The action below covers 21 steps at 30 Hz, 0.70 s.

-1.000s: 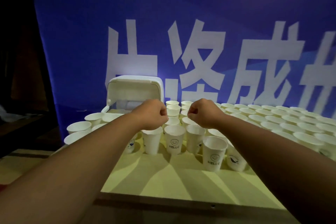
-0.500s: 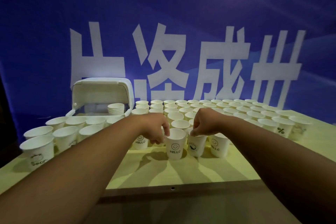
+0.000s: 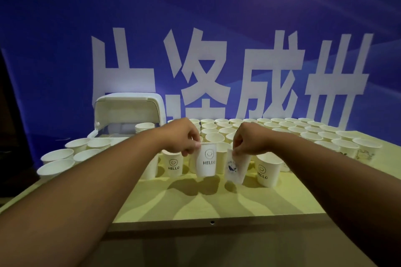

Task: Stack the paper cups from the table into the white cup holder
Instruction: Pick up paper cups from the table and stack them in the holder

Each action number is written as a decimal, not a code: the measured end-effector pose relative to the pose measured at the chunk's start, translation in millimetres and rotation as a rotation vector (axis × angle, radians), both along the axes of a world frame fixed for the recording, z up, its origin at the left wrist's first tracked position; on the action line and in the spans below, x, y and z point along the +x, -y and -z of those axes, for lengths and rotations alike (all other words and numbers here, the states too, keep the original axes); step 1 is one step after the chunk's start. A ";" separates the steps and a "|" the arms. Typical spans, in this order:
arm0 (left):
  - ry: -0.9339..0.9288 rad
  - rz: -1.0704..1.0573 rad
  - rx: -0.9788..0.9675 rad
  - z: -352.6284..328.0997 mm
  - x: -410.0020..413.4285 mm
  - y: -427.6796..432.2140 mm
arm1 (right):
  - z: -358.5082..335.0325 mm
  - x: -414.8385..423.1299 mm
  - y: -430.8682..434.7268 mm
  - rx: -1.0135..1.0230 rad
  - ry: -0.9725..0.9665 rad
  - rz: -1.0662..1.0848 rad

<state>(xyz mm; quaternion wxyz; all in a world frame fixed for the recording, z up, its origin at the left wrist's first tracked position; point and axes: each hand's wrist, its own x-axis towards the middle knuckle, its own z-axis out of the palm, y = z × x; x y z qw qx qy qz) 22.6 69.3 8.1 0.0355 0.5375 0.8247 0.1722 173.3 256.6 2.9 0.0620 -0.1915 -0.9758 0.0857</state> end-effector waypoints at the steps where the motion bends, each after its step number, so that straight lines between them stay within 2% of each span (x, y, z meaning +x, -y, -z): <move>1: 0.005 -0.013 0.031 -5.6 -3.6 4.8 | -5.8 -1.6 -0.3 -0.015 -0.044 -0.005; 11: -0.093 -0.296 0.298 -33.9 -65.3 58.8 | -33.2 -65.2 24.5 -0.099 -0.379 -0.069; 21: -0.213 -0.625 0.470 -11.2 -145.1 75.2 | -21.3 -164.0 53.8 -0.166 -0.558 -0.066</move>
